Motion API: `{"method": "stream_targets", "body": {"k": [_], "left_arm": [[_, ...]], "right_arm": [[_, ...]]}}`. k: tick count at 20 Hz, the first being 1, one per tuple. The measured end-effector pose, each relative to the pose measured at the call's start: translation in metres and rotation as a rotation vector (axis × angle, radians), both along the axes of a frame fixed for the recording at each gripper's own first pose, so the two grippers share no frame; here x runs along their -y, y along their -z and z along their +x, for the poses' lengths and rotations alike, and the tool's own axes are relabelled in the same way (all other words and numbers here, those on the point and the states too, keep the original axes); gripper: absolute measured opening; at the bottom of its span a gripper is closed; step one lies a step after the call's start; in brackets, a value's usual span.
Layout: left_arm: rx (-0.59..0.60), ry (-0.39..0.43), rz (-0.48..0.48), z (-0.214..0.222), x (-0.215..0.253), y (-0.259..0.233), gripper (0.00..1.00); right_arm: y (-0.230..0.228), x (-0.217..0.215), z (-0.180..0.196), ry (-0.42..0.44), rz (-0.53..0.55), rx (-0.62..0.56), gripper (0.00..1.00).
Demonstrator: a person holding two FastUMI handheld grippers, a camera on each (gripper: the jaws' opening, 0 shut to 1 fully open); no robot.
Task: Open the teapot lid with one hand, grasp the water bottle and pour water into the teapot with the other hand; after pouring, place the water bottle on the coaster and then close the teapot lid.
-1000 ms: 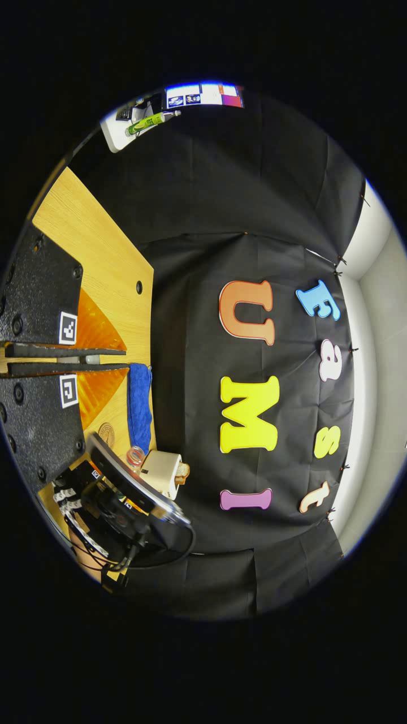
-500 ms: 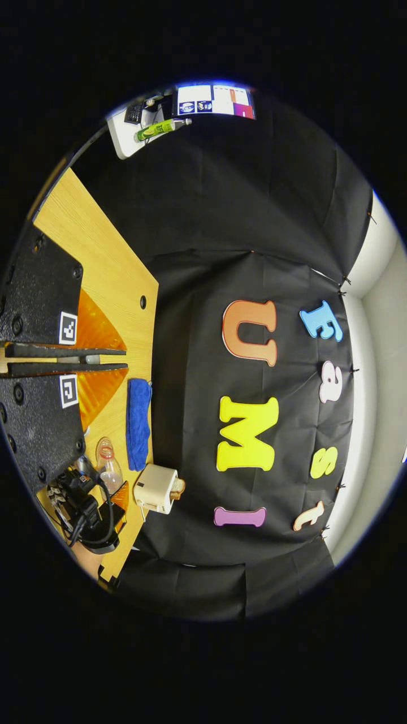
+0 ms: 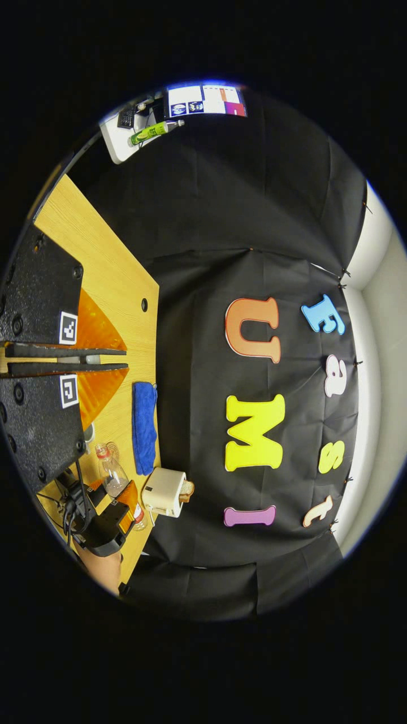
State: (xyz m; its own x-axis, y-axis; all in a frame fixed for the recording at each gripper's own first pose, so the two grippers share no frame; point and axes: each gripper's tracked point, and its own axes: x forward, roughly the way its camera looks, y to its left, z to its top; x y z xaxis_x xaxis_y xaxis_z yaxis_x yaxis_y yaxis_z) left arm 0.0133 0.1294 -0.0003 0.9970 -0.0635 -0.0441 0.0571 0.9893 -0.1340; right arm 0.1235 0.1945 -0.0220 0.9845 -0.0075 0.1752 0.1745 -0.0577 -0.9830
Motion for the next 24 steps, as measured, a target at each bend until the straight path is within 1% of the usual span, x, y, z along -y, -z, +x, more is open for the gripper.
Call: {"method": "stream_targets", "body": {"k": [1, 2, 4, 5, 6, 7, 8, 10, 11, 12, 13, 14, 15, 18, 19, 24], "left_arm": [[-0.001, 0.002, 0.005, -0.001, 0.001, 0.000, 0.05], [0.000, 0.005, 0.010, 0.000, 0.002, 0.000, 0.05], [0.001, 0.009, 0.021, -0.001, 0.004, 0.000, 0.05], [0.000, 0.011, 0.026, 0.000, 0.005, 0.000, 0.05], [-0.001, 0.013, 0.030, 0.000, 0.006, 0.001, 0.05], [-0.003, 0.013, 0.035, 0.001, 0.005, 0.002, 0.05], [-0.006, 0.011, 0.038, 0.002, 0.004, 0.003, 0.05], [-0.013, 0.008, 0.038, 0.003, 0.004, 0.005, 0.05], [-0.014, 0.008, 0.037, 0.003, 0.003, 0.005, 0.05], [-0.016, 0.007, 0.035, 0.002, 0.002, 0.006, 0.05], [-0.016, 0.005, 0.035, 0.003, 0.001, 0.006, 0.05], [-0.017, 0.004, 0.034, 0.003, 0.000, 0.006, 0.05], [-0.017, 0.004, 0.033, 0.003, -0.001, 0.006, 0.05], [-0.019, 0.006, 0.035, 0.003, 0.000, 0.007, 0.05], [-0.021, 0.007, 0.035, 0.003, 0.000, 0.008, 0.05], [-0.022, 0.011, 0.045, 0.001, 0.002, 0.007, 0.05]], "right_arm": [[-0.001, 0.000, 0.000, -0.001, -0.019, 0.006, 0.72], [-0.002, 0.001, 0.002, -0.001, -0.039, 0.013, 0.74], [-0.008, 0.001, 0.003, -0.003, -0.080, 0.028, 0.74], [-0.009, 0.001, 0.004, -0.003, -0.094, 0.033, 0.74], [-0.010, 0.002, 0.005, -0.003, -0.103, 0.039, 0.72], [-0.011, 0.002, 0.004, 0.001, -0.111, 0.045, 0.74], [-0.012, 0.002, 0.005, 0.002, -0.121, 0.052, 0.72], [-0.016, 0.000, 0.004, 0.000, -0.153, 0.076, 0.74], [-0.017, 0.000, 0.004, 0.000, -0.167, 0.084, 0.72], [-0.018, -0.001, 0.005, -0.002, -0.178, 0.090, 0.73], [-0.020, -0.001, 0.005, -0.004, -0.187, 0.094, 0.72], [-0.023, -0.001, 0.006, -0.005, -0.198, 0.104, 0.74], [-0.027, -0.002, 0.005, -0.007, -0.211, 0.113, 0.72], [-0.036, -0.009, 0.003, -0.021, -0.254, 0.145, 0.73], [-0.038, -0.011, 0.002, -0.028, -0.266, 0.155, 0.72], [-0.052, -0.021, -0.001, -0.043, -0.340, 0.193, 0.71]]}}
